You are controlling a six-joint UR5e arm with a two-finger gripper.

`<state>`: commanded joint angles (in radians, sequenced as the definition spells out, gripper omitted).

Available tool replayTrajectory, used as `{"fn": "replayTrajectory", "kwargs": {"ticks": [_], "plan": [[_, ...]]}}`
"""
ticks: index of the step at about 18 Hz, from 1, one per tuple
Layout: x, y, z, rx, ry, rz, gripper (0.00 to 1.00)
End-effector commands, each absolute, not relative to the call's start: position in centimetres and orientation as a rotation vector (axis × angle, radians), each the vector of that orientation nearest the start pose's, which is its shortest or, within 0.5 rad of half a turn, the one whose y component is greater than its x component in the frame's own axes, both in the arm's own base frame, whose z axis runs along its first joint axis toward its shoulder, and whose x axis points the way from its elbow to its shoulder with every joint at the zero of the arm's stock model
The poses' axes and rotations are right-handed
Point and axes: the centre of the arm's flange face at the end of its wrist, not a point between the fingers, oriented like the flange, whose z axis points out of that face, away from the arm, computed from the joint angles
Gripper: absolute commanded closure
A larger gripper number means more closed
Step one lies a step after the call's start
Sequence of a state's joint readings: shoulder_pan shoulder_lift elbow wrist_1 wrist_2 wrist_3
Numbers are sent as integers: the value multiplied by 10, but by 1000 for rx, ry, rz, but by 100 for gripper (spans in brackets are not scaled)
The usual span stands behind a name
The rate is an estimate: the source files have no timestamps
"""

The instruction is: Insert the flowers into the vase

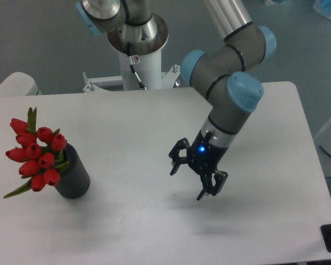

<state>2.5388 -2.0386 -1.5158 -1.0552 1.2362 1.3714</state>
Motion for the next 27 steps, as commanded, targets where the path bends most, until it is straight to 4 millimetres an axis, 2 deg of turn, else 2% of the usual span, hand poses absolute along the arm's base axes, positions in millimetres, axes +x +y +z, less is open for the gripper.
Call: {"fn": "replayTrajectory", "kwargs": {"ticks": [3, 6, 9, 15, 27], "plan": [[-452, 524, 300, -2787, 626, -14, 0], [-448, 536, 296, -2927, 725, 33, 0], [-450, 544, 288, -2965, 752, 11, 0], [-429, 570, 261, -3045, 883, 42, 0], [-426, 568, 260, -3039, 917, 31, 0]]}}
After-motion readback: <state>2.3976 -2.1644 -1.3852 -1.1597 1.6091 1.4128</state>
